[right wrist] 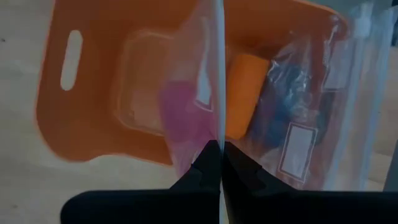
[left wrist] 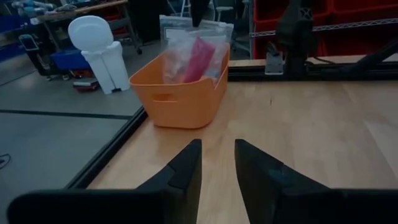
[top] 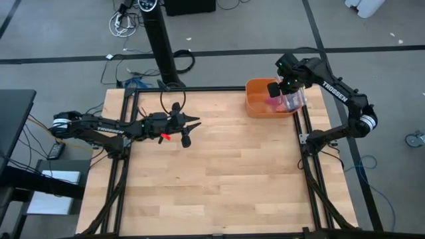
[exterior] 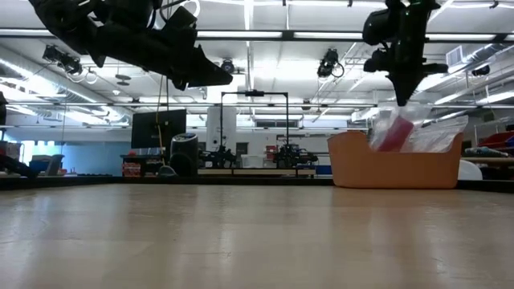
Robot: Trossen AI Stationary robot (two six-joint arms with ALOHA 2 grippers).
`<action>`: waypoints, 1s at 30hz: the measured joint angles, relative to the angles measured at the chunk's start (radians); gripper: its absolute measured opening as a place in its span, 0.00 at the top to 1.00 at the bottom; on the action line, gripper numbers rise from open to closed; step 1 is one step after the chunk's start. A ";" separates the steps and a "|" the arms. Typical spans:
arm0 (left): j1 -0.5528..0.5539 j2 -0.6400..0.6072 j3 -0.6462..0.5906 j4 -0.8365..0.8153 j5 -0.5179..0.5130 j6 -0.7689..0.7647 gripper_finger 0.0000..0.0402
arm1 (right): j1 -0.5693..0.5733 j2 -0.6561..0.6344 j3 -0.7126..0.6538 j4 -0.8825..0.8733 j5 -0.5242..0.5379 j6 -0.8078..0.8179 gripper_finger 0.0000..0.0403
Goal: Roll bandage
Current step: Put the packed pink bandage into the orange bin
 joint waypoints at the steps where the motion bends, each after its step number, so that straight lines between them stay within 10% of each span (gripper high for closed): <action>1: 0.000 0.000 0.000 0.000 0.000 0.000 0.74 | -0.003 0.000 -0.007 0.010 -0.001 0.000 1.00; 21: 0.000 0.000 0.000 0.000 0.000 -0.007 0.74 | -0.051 0.000 -0.210 0.237 0.062 -0.043 0.98; 30: 0.000 0.001 0.000 -0.012 0.000 -0.051 0.74 | -0.033 0.000 -0.145 0.237 0.136 -0.100 0.76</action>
